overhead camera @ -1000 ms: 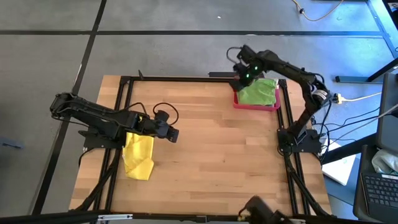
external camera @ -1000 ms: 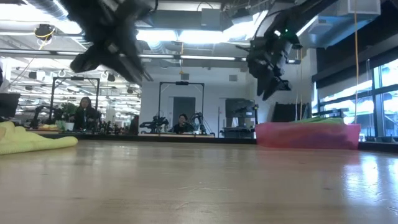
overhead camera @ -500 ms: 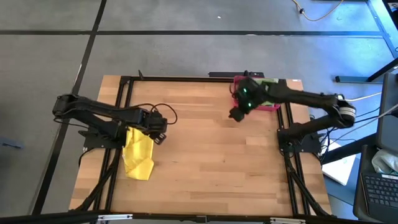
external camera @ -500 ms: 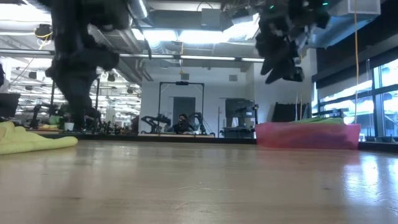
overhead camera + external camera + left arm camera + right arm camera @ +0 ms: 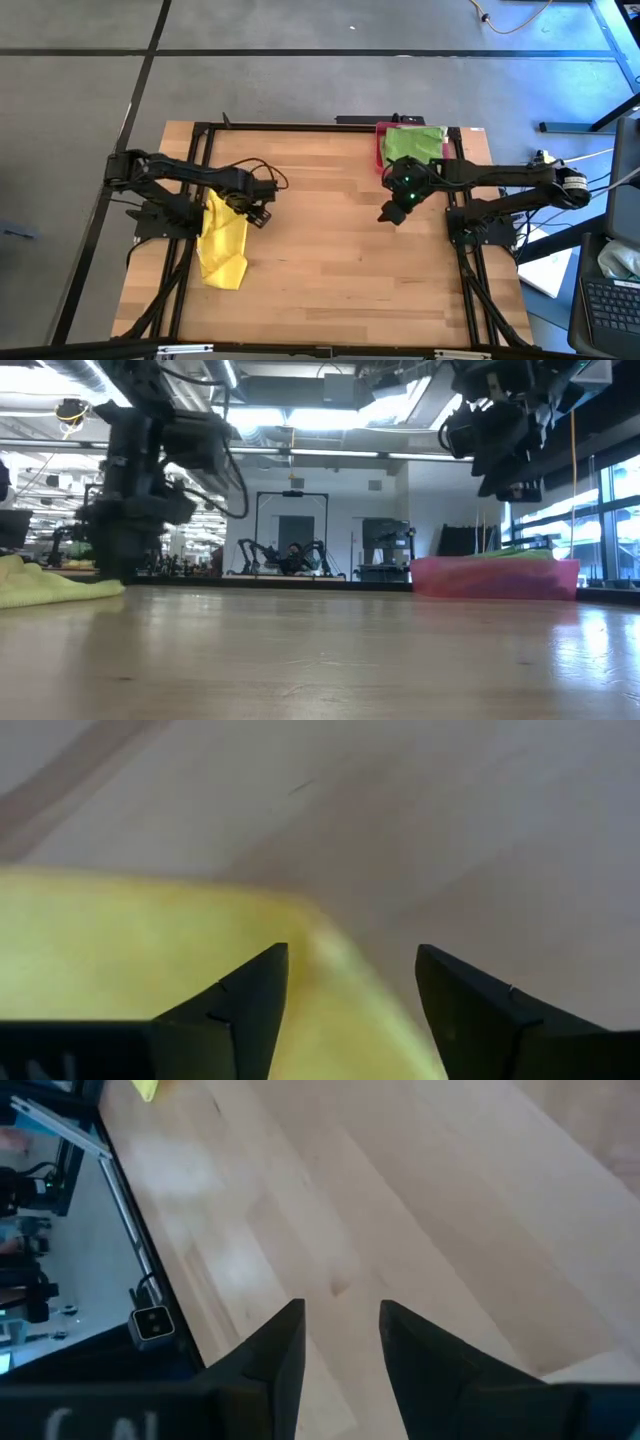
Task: Fold microfiber towels
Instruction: Fold the yellow towel
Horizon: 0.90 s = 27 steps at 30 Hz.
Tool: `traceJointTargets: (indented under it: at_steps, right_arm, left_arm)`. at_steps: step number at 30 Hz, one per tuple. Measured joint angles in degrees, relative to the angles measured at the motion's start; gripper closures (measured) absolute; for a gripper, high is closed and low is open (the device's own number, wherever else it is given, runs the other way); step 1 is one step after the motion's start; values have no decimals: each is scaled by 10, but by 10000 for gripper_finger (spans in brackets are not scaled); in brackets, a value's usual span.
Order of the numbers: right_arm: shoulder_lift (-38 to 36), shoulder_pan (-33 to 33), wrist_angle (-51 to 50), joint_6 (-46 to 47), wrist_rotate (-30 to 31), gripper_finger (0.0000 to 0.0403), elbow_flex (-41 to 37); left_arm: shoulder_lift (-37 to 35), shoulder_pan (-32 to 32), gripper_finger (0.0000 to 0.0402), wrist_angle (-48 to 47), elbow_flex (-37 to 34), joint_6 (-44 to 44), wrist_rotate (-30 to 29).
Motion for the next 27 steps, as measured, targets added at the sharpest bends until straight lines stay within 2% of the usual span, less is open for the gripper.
traceJointTargets:
  at_steps: [2,7,11,16,24,27]
  right_arm:
    - [0,3,7,1,0,270,0]
    - [0,4,30,18,0,270,0]
    - [0,4,40,23,2,270,0]
    - [0,4,41,23,7,270,0]
    - [0,6,42,38,15,270,0]
    - [0,14,43,40,15,270,0]
  left_arm:
    - [6,6,186,34,1,11,18]
    - [47,20,188,29,1,13,43]
    - [64,23,189,63,5,13,84]
    - [70,18,189,162,42,32,91]
    - [69,8,189,423,82,28,91]
    - [69,7,189,372,104,28,90]
